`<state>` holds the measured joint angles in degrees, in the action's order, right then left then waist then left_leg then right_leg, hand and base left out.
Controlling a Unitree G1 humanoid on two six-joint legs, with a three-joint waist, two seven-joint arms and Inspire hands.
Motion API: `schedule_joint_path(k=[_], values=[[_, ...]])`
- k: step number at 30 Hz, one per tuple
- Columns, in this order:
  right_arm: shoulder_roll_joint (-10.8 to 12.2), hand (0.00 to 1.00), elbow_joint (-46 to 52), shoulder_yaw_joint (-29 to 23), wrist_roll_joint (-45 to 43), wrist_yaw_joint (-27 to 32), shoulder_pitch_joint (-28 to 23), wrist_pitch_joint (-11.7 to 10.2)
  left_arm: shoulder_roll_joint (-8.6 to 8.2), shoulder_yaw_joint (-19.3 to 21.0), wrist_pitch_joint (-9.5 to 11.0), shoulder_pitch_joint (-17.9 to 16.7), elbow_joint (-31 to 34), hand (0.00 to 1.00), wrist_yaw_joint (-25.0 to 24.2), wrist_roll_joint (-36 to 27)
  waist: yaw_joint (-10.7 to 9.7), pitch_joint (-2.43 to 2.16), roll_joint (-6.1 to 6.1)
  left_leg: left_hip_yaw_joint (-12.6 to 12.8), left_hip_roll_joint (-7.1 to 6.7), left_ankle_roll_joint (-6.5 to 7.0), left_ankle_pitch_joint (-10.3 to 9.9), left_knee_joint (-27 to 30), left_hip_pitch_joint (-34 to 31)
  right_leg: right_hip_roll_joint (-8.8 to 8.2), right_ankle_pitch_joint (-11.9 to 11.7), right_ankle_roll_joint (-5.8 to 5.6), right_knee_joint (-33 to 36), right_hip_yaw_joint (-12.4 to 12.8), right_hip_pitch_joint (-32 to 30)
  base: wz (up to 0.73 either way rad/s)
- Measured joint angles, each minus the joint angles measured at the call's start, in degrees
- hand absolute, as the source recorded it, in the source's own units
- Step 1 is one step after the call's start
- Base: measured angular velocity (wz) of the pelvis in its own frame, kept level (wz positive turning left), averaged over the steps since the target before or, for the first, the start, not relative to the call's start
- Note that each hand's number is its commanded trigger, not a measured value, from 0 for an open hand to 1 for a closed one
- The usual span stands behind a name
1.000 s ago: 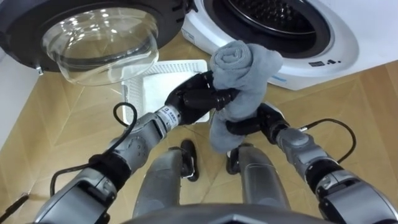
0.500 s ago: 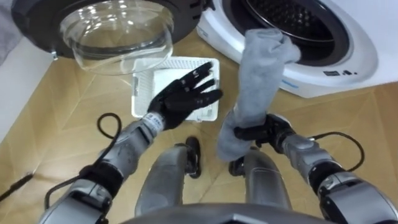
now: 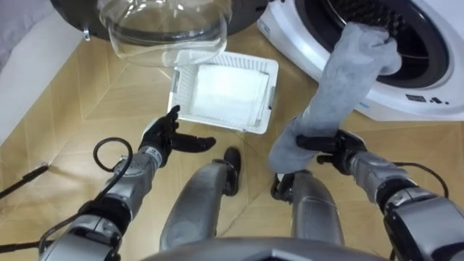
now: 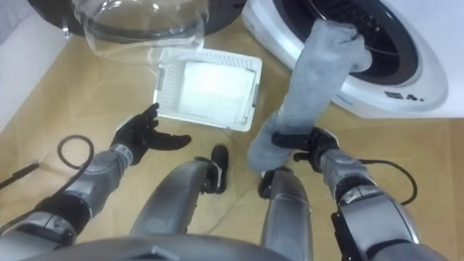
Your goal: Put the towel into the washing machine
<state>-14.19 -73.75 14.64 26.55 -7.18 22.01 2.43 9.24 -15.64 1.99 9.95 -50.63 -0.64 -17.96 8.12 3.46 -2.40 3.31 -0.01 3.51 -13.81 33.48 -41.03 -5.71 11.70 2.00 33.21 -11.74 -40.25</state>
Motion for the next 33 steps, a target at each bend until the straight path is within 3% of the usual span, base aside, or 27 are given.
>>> schedule_joint_path(k=[8, 11, 15, 19, 21, 24, 30, 33], values=[[-2.5, 1.0, -0.2, -0.2, 9.5, -0.3, 4.0, 1.2, 0.26, -0.1, 0.0, 0.2, 0.3, 0.0, 1.8, 0.2, 0.2, 0.67, 1.67, -0.4, -1.18, 0.06, 0.8, 1.5, -3.4, -2.07, 0.9, 0.24, 3.7, -1.4, -4.0, 0.1], [-3.6, 1.0, -2.2, -0.3, 13.9, -2.4, 5.4, 1.6, 0.32, -0.1, 0.0, 0.3, 0.3, 0.0, 1.7, 0.3, 0.0, 0.54, 2.99, -1.1, -2.01, 0.13, 0.9, 2.3, -3.5, -3.19, 2.1, 0.49, 4.9, -2.3, -3.9, 0.23], [-5.8, 1.0, -4.8, -0.4, 18.6, -4.3, 6.5, 4.0, 1.0, -0.3, 0.0, -1.3, 1.5, 0.0, 1.3, 0.3, 0.2, 0.54, 4.95, -2.1, -3.12, 0.3, 1.5, 2.5, -3.8, -4.21, 2.6, 0.32, 6.0, -2.9, -3.9, 0.2], [-7.0, 1.0, -4.7, -0.4, 23.0, -4.3, 6.8, 5.2, 1.9, -0.3, -0.1, -3.2, 3.4, 0.0, 1.7, -0.1, 0.4, 0.5, 6.1, -2.4, -3.79, 0.41, 1.5, 3.5, -4.5, -5.1, 2.9, 0.14, 7.6, -3.0, -4.6, 0.09], [-8.1, 1.0, -3.1, -0.8, 26.8, -3.8, 8.1, 6.9, 2.7, -0.4, -0.4, -4.9, 6.7, 0.0, 2.9, 0.1, 0.2, 0.47, 6.93, -2.1, -3.87, 0.69, 1.7, 4.2, -5.9, -5.22, 2.8, 0.14, 8.6, -2.6, -6.2, 0.0], [-9.7, 1.0, 0.3, -1.1, 35.3, -1.6, 9.2, 7.7, 3.67, -0.3, -0.4, -7.5, 11.1, 0.0, 4.3, 0.1, -0.2, 0.44, 7.59, -2.0, -3.88, 0.72, 1.9, 4.6, -6.3, -5.44, 2.6, 0.31, 9.0, -2.6, -6.7, -0.01], [-11.0, 1.0, 1.0, -5.2, 42.5, 2.8, 13.8, 9.6, 3.95, -0.2, -0.4, -9.2, 12.6, 0.0, 6.9, -0.4, -0.8, 0.45, 8.9, -2.1, -4.91, 0.86, 2.6, 4.4, -6.3, -6.4, 3.2, 0.12, 10.5, -2.7, -7.0, 0.13], [-11.0, 1.0, 1.4, -6.7, 46.9, 6.0, 16.5, 12.8, 3.89, -0.1, -0.3, -9.5, 12.9, 0.0, 8.5, 0.0, -1.4, 0.5, 9.74, -2.1, -5.25, 1.06, 2.6, 5.2, -6.6, -7.26, 3.5, -0.12, 11.5, -2.9, -7.1, 0.11]])
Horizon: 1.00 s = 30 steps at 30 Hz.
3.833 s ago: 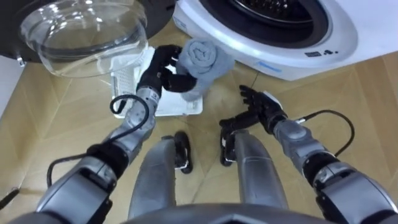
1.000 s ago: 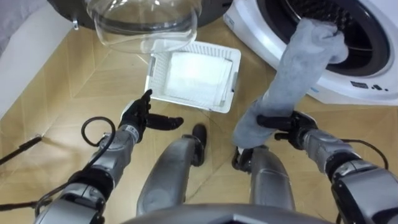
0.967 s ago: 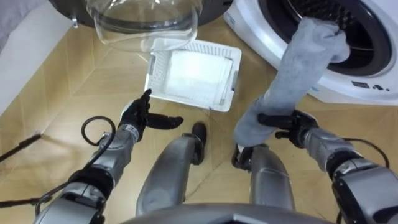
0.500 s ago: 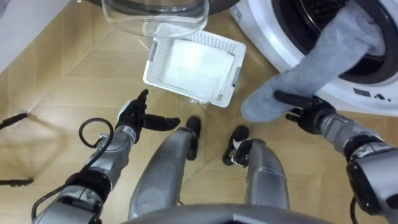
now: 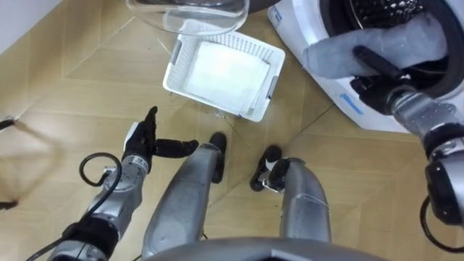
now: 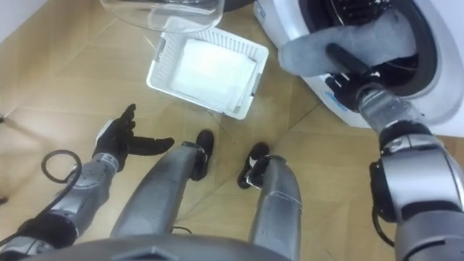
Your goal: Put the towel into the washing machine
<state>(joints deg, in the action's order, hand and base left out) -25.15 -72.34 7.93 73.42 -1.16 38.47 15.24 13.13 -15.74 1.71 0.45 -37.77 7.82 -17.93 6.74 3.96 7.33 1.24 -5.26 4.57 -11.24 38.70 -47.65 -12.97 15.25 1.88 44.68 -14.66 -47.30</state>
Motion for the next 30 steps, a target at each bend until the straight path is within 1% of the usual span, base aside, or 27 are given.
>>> schedule_joint_path(k=[2, 3, 4, 6, 9, 10, 11, 12, 13, 14, 15, 16, 18, 19, 20, 22, 23, 24, 25, 26, 27, 29, 30], values=[[0.0, 1.0, 0.1, -1.5, 2.7, 1.5, 1.1, 1.3, -0.24, 0.0, 0.0, 0.0, 0.1, 0.0, 0.7, 0.9, -0.4, -0.02, 0.41, 0.0, -0.59, 0.3, -0.1, 0.6, -0.2, -0.41, 0.6, -0.43, 1.1, 0.3, -0.4, 0.14], [0.0, 1.0, 0.2, -2.7, 4.1, 2.5, 1.8, 1.7, -0.35, 0.1, 0.0, 0.0, 0.4, 0.0, 0.8, 1.5, -0.4, -0.03, 0.4, 0.1, -0.65, 0.46, -0.2, 1.1, -0.7, -0.56, 0.7, -0.5, 1.5, 0.2, -0.7, 0.11], [0.0, 1.0, 0.2, -3.1, 5.0, 3.0, 2.1, 1.8, -0.37, 0.1, 0.0, 0.0, 0.5, 0.0, 0.9, 1.8, -0.5, -0.02, 0.42, 0.1, -0.76, 0.58, -0.2, 1.1, -0.9, -0.72, 0.7, -0.56, 1.6, 0.1, -0.9, 0.14], [0.0, 1.0, 0.2, -5.2, 6.5, 5.1, 2.6, 1.9, -0.9, 0.1, -0.1, -0.1, 0.6, 0.0, 1.8, 2.4, -0.9, 0.0, 0.46, 0.1, -1.64, 0.98, 0.0, 1.5, -1.1, -1.82, 1.1, -1.09, 2.6, 0.1, -1.1, 0.18], [0.0, 1.0, 0.9, -5.8, 8.6, 7.7, 3.7, 2.2, -1.04, 0.1, -0.2, -0.1, 0.7, 0.0, 2.9, 2.4, -1.6, -0.01, 0.43, 0.2, -1.76, 1.58, -0.4, 2.8, -2.0, -2.18, 1.6, -1.48, 3.6, -0.1, -1.5, 0.1], [0.0, 0.69, 1.8, -6.8, 9.7, 8.9, 3.9, 2.5, -1.16, 0.3, -0.2, 0.1, 0.7, 0.0, 3.3, 2.4, -2.1, -0.02, 0.42, 0.2, -1.82, 1.75, -0.5, 3.3, -2.5, -2.42, 1.6, -1.58, 4.0, -0.4, -1.7, 0.15], [0.0, 0.16, 1.9, -7.8, 10.8, 9.9, 4.3, 2.5, -1.44, 0.3, -0.2, 0.3, 0.7, 0.0, 3.8, 2.6, -2.4, -0.02, 0.4, 0.3, -2.06, 1.95, -0.6, 3.7, -2.8, -2.91, 1.8, -1.77, 4.4, -0.5, -1.9, 0.15], [0.0, 0.0, 1.8, -8.4, 11.3, 10.5, 4.5, 2.5, -1.69, 0.3, -0.3, 0.3, 0.7, 0.0, 4.1, 2.9, -2.4, -0.02, 0.4, 0.3, -2.16, 2.08, -0.6, 3.8, -2.9, -3.08, 1.9, -1.91, 4.6, -0.5, -2.0, 0.11], [0.0, 0.0, 1.7, -9.7, 12.1, 11.8, 5.1, 2.5, -2.41, 0.3, -0.4, 0.0, 0.7, 0.0, 4.7, 3.8, -2.5, -0.04, 0.36, 0.6, -2.52, 2.39, -0.8, 4.1, -2.9, -3.42, 2.1, -2.25, 5.2, -0.3, -2.1, 0.04], [0.0, 0.0, 1.7, -11.4, 12.7, 13.1, 5.6, 2.5, -3.12, 0.3, -0.6, -0.1, 0.7, 0.0, 5.3, 4.9, -2.4, -0.1, 0.25, 0.7, -2.66, 2.68, -0.9, 4.4, -3.0, -3.62, 2.2, -2.48, 5.4, -0.3, -2.2, 0.0], [0.0, 0.0, 1.7, -12.1, 14.0, 14.5, 6.2, 2.5, -3.59, 0.3, -0.6, -0.2, 0.8, 0.0, 5.6, 5.5, -2.4, -0.1, 0.24, 0.7, -2.68, 2.91, -1.0, 4.7, -3.1, -3.67, 2.2, -2.61, 5.4, -0.3, -2.2, 0.0], [0.0, 0.0, 1.5, -12.5, 14.5, 15.2, 6.6, 2.5, -3.74, 0.3, -0.7, -0.1, 0.8, 0.0, 5.7, 6.0, -2.4, -0.1, 0.24, 0.8, -2.68, 3.02, -1.1, 4.9, -3.2, -3.69, 2.2, -2.69, 5.5, -0.4, -2.2, 0.0], [0.0, 0.0, 0.5, -16.6, 16.4, 18.3, 7.6, 2.4, -4.14, 0.3, -1.0, 0.0, 0.8, 0.0, 5.7, 6.4, -2.4, -0.13, 0.16, 1.4, -2.67, 3.48, -1.4, 5.3, -3.3, -3.85, 2.5, -3.13, 6.0, 0.0, -2.2, 0.07], [0.0, 0.0, 0.5, -17.7, 16.5, 19.1, 7.7, 2.2, -4.16, 0.3, -1.1, 0.0, 0.7, 0.0, 5.7, 6.4, -2.4, -0.15, 0.12, 1.4, -2.67, 3.56, -1.4, 5.5, -3.3, -3.85, 2.5, -3.23, 6.1, 0.0, -2.1, 0.07], [0.0, 0.0, 0.5, -19.4, 16.5, 20.8, 7.7, 1.7, -4.16, 0.4, -1.3, 0.0, 0.7, 0.0, 5.8, 6.4, -2.4, -0.18, 0.05, 1.4, -2.65, 3.68, -1.5, 5.6, -3.2, -3.86, 2.6, -3.3, 6.1, 0.0, -1.9, 0.03], [0.0, 0.0, 0.5, -21.4, 16.8, 23.4, 7.7, 0.2, -4.2, 0.5, -1.5, 0.0, 0.7, 0.0, 5.8, 6.4, -2.4, -0.18, -0.05, 1.4, -2.63, 3.79, -1.6, 5.7, -3.0, -3.87, 2.6, -3.35, 6.0, -0.1, -1.5, 0.0], [-0.1, 0.0, 0.3, -23.0, 16.9, 25.1, 7.7, -1.5, -4.24, 0.3, -1.5, 0.1, 0.7, 0.0, 5.8, 6.4, -2.5, -0.19, -0.28, 1.4, -2.59, 3.83, -1.6, 5.7, -2.8, -3.87, 2.5, -3.4, 5.9, -0.2, -1.3, 0.0], [-0.5, 0.0, 0.1, -23.8, 17.1, 26.8, 7.7, -3.5, -4.33, 0.2, -1.6, 0.1, 0.7, 0.0, 5.8, 6.4, -2.6, -0.34, -0.64, 1.3, -2.55, 3.85, -1.6, 5.7, -2.7, -3.87, 2.5, -3.42, 5.8, -0.4, -1.1, 0.0], [-0.8, 0.0, 0.0, -24.5, 17.1, 27.6, 7.7, -4.5, -4.38, 0.1, -1.7, 0.1, 0.7, 0.0, 5.8, 6.4, -2.6, -0.44, -0.88, 1.3, -2.53, 3.86, -1.6, 5.7, -2.7, -3.86, 2.5, -3.44, 5.7, -0.5, -1.0, 0.0], [-1.5, 0.0, -0.2, -25.1, 17.2, 29.1, 7.7, -6.1, -4.43, 0.0, -1.7, 0.0, 0.7, 0.0, 5.7, 6.5, -2.7, -0.55, -1.33, 1.3, -2.47, 3.86, -1.6, 5.6, -2.5, -3.78, 2.4, -3.46, 5.5, -0.5, -0.8, -0.04], [-1.9, 0.0, -0.2, -25.1, 17.5, 30.5, 7.6, -7.8, -4.39, 0.0, -1.8, 0.0, 0.7, 0.0, 5.6, 7.1, -2.8, -0.53, -1.52, 1.4, -2.38, 3.87, -1.5, 5.0, -1.9, -3.64, 2.3, -3.45, 5.0, -0.4, -0.4, -0.06], [-1.9, 0.0, -0.2, -25.0, 17.5, 32.7, 7.3, -9.6, -4.21, 0.0, -1.8, 0.5, 0.7, 0.0, 5.4, 7.5, -3.0, -0.51, -1.63, 1.5, -2.1, 3.71, -1.2, 3.8, -0.9, -3.15, 1.9, -3.5, 3.8, -0.3, 0.5, -0.1], [-1.9, 0.0, -0.2, -25.0, 17.7, 33.9, 7.2, -9.7, -4.19, 0.0, -1.8, 0.7, 0.7, 0.0, 5.0, 7.5, -3.0, -0.54, -1.68, 1.5, -1.92, 3.57, -1.1, 3.0, -0.2, -2.77, 1.7, -3.4, 2.9, -0.4, 1.1, -0.09]])
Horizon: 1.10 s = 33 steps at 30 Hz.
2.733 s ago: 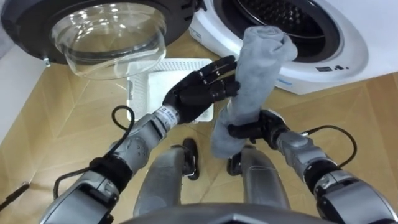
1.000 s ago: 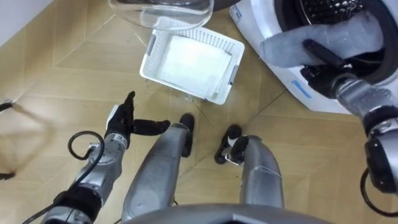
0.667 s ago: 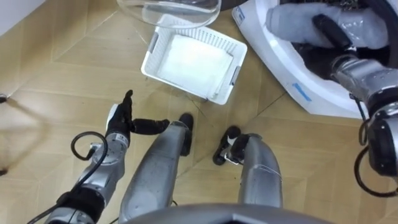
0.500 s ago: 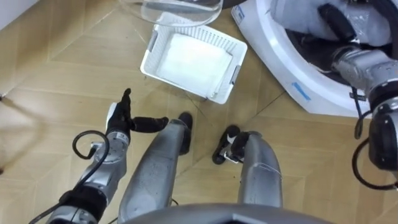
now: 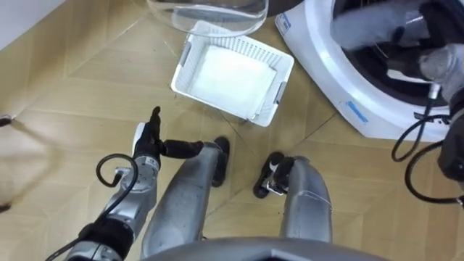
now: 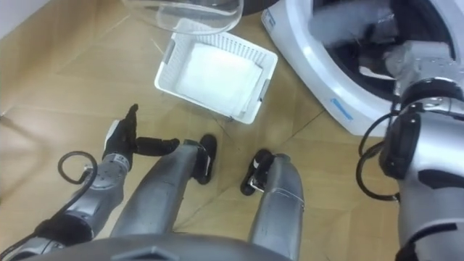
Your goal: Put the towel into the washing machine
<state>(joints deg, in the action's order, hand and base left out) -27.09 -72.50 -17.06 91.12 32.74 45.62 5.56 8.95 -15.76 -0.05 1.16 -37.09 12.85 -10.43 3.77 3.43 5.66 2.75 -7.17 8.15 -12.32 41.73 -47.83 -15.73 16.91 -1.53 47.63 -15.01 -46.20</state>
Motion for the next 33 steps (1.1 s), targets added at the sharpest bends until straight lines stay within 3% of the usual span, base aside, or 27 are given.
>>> schedule_joint_path(k=[6, 13, 17, 22, 25, 28, 30, 31, 33], values=[[0.0, 0.0, 0.0, 0.0, 1.9, 3.3, -2.3, -0.8, -0.09, 0.1, 0.6, 1.2, -0.1, 0.0, -1.5, 0.0, 0.2, -0.01, -0.06, 0.0, 0.38, -0.15, 0.5, -3.3, 3.5, 0.93, -0.8, -0.07, -3.6, -0.4, 3.5, -0.02], [0.0, 0.0, -1.0, -2.5, 3.0, 4.2, -8.2, -4.8, 0.42, 1.1, 2.6, 3.2, -1.2, 0.0, -3.7, 3.5, 1.4, 0.0, -0.47, 0.2, 0.89, 0.15, 0.6, -7.0, 8.3, 2.08, -1.5, -0.96, -8.1, -0.8, 9.2, 0.05], [0.3, 0.0, -1.0, -2.9, 2.8, 5.2, -11.7, -5.7, 1.41, 2.0, 2.7, 3.0, -2.5, 0.0, -5.2, 3.8, 1.4, -0.54, -1.89, 0.8, 1.94, 0.28, 0.7, -9.9, 12.3, 3.92, -3.3, -1.3, -13.0, -0.5, 13.6, -0.15], [1.9, 0.0, 1.0, -4.1, 2.9, 5.6, -16.7, -6.1, 1.58, 3.7, 2.8, 2.8, -3.6, 0.0, -6.6, 3.8, 1.4, -0.89, -2.43, 1.5, 2.47, 0.31, 1.0, -14.8, 19.3, 5.64, -5.1, -2.07, -19.1, 0.8, 20.5, -0.13], [3.8, 0.0, 5.2, -4.6, 2.9, 6.1, -21.7, -6.6, 1.57, 6.9, 3.0, 1.9, -3.6, 0.0, -7.1, 3.8, 1.2, -1.24, -2.78, 2.4, 2.81, 0.32, 1.0, -16.9, 23.0, 6.97, -6.0, -2.74, -22.9, 3.4, 24.1, -0.2], [5.0, 0.0, 7.2, -5.8, 3.0, 5.7, -26.7, -8.2, 1.7, 9.5, 3.0, -0.6, -3.6, 0.0, -7.1, 3.8, 0.8, -2.02, -3.01, 3.4, 2.85, 0.32, 1.0, -20.1, 27.3, 7.46, -6.7, -3.11, -26.3, 4.0, 28.0, -0.19], [5.2, 0.0, 7.8, -8.7, 2.6, 3.8, -30.8, -11.3, 1.86, 11.3, 3.0, -3.0, -3.9, 0.0, -7.0, 5.0, -0.4, -2.77, -3.16, 3.5, 2.87, 0.3, 1.0, -22.3, 30.6, 7.88, -7.3, -3.07, -28.9, 4.0, 31.4, -0.08], [5.5, 0.0, 8.2, -8.7, 1.9, 3.4, -32.0, -11.1, 2.02, 11.6, 3.0, -3.6, -4.2, 0.0, -7.1, 5.3, -0.6, -2.96, -3.11, 3.6, 2.88, 0.24, 1.0, -23.0, 31.8, 8.0, -7.4, -3.09, -29.7, 4.1, 32.4, -0.15], [8.6, 0.0, 10.2, -9.3, 0.5, 1.7, -36.7, -12.0, 1.84, 13.6, 2.9, -6.3, -6.0, 0.0, -7.1, 7.7, -0.8, -3.5, -2.9, 4.5, 3.11, -0.01, 0.9, -25.6, 36.4, 8.96, -7.9, -3.22, -33.1, 6.3, 36.9, -0.25]])
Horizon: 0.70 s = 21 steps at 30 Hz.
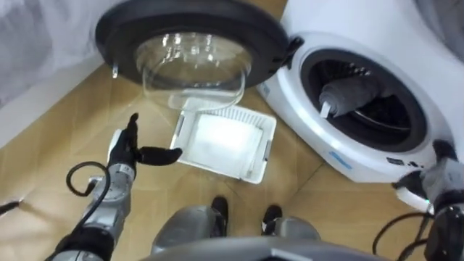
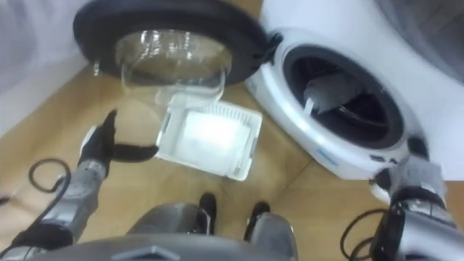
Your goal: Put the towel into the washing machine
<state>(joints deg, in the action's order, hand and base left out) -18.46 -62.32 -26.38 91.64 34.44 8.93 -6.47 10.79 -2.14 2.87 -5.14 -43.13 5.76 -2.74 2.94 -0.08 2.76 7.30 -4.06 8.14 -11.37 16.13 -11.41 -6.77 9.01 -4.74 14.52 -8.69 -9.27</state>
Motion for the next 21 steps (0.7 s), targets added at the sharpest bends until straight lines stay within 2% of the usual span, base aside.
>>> schedule_joint_path(k=[2, 4, 6, 8, 12, 14, 16, 17, 18, 21], values=[[1.2, 0.0, 0.5, -0.2, 0.0, -1.7, -2.5, -0.6, -0.05, 1.9, 0.0, -1.7, -1.3, 0.0, 0.0, 0.2, -0.7, -0.07, -0.15, 0.4, 0.33, -0.33, -0.2, -1.4, 2.7, 0.68, -0.6, 0.26, -1.8, 1.0, 2.5, -0.23], [1.9, 0.0, 0.7, -0.1, -1.2, -3.3, -5.7, -1.4, -0.09, 3.4, -0.1, -3.2, -2.4, 0.0, 0.3, -0.1, -1.5, -0.11, -0.13, 0.6, 0.5, -0.66, -0.3, -2.8, 5.1, 0.94, -0.6, 0.26, -2.6, 1.0, 4.5, -0.12], [3.2, 0.0, 0.8, 0.4, -6.9, -5.1, -9.2, -2.5, -0.4, 4.4, -0.4, -5.1, -3.5, 0.0, 0.6, -0.1, -2.4, -0.17, -0.38, 0.7, 0.69, -1.08, -0.5, -3.8, 7.4, 1.31, -0.6, 0.27, -3.7, 1.6, 6.8, -0.1], [4.0, 0.0, -0.2, 0.4, -9.4, -6.6, -10.8, -2.3, -1.19, 5.5, -0.4, -5.7, -6.3, 0.0, 0.7, -0.1, -2.9, -0.27, -0.75, 1.3, 0.8, -1.3, -0.4, -4.9, 8.9, 1.57, -0.6, 0.27, -4.0, 2.5, 7.5, -0.23], [7.3, 0.0, -4.8, 2.2, -19.1, -11.4, -14.3, -2.1, -2.82, 9.4, -0.3, -7.3, -11.0, 0.0, 1.1, 0.6, -3.2, -0.01, -1.21, 1.9, 1.52, -2.24, -0.9, -5.7, 11.9, 2.43, -0.6, 0.32, -4.8, 2.5, 10.0, -0.16], [7.9, 0.0, -6.6, 4.1, -22.6, -13.3, -15.3, -0.9, -3.11, 10.1, -0.3, -7.9, -12.5, 0.0, 1.1, 0.6, -3.4, 0.02, -1.42, 1.7, 1.66, -2.48, -1.0, -5.9, 12.6, 2.64, -0.5, 0.52, -4.9, 2.6, 10.5, -0.1], [8.1, 0.0, -7.4, 6.2, -29.7, -15.2, -16.0, 0.7, -3.19, 10.7, -0.3, -8.4, -13.8, 0.0, 1.1, 0.7, -3.6, 0.17, -1.56, 1.5, 1.74, -2.61, -1.1, -5.9, 13.2, 2.89, -0.3, 0.7, -4.8, 3.4, 10.9, -0.14], [8.1, 0.0, -7.8, 7.5, -37.3, -16.8, -16.1, 1.4, -3.24, 11.5, -0.4, -8.7, -14.8, 0.0, 1.1, 0.7, -3.9, 0.38, -1.7, 1.6, 1.85, -2.71, -1.2, -6.0, 13.6, 3.0, -0.3, 0.75, -4.8, 3.5, 11.2, -0.11], [8.1, 0.0, -8.6, 9.1, -45.1, -18.3, -15.9, 1.6, -3.26, 12.0, -0.4, -8.9, -15.6, 0.0, 1.1, 0.7, -4.1, 0.42, -1.83, 1.6, 1.93, -2.81, -1.2, -6.0, 13.8, 3.1, -0.3, 0.79, -4.9, 3.5, 11.2, -0.08], [8.2, 0.0, -9.9, 13.8, -59.4, -21.9, -15.5, 3.0, -3.23, 13.4, -0.4, -8.9, -17.7, 0.0, 1.7, 1.1, -3.8, 0.38, -1.77, 1.8, 2.33, -3.06, -1.4, -6.2, 14.3, 3.52, -0.4, 1.03, -4.8, 3.8, 11.3, -0.07]])
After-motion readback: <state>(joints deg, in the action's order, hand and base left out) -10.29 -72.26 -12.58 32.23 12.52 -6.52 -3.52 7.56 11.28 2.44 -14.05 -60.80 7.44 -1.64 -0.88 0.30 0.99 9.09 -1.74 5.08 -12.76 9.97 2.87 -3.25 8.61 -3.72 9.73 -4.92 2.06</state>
